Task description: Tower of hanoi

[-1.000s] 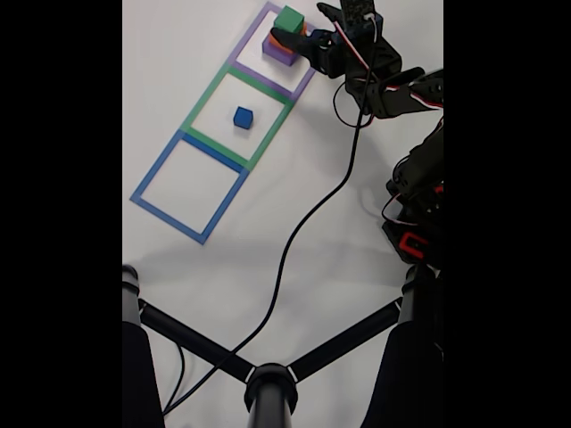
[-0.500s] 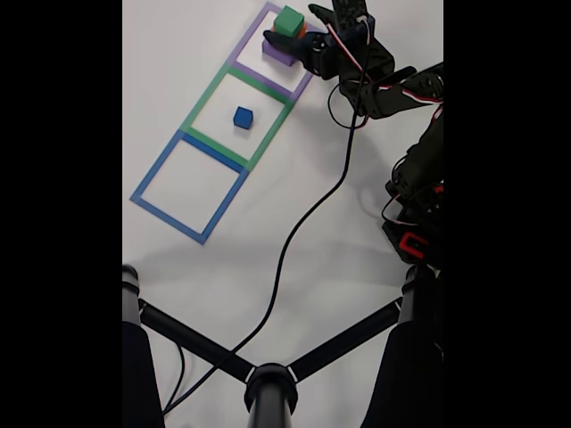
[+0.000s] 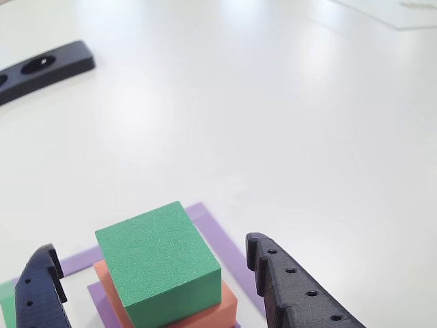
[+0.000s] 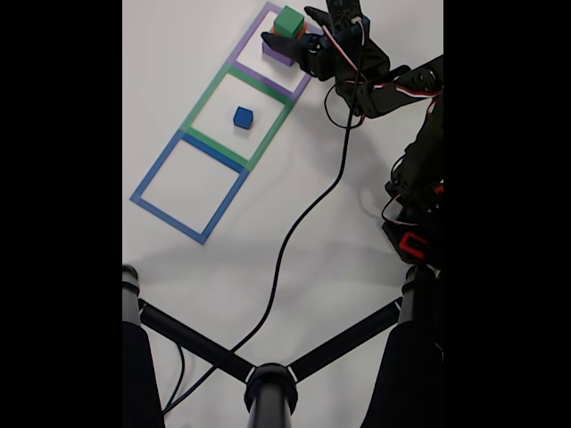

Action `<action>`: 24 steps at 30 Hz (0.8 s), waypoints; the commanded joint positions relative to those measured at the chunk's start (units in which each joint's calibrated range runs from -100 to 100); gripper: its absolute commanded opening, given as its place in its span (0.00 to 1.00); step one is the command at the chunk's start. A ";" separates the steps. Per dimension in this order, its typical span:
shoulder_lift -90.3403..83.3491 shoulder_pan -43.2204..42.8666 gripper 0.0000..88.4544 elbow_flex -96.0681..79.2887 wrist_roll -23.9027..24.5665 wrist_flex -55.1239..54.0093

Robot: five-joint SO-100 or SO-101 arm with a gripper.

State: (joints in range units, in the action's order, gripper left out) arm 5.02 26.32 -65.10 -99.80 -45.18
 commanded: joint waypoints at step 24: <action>0.35 -1.65 0.14 2.36 -0.20 -1.40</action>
State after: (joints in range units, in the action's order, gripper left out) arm 5.70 25.42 -65.01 -99.61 -45.18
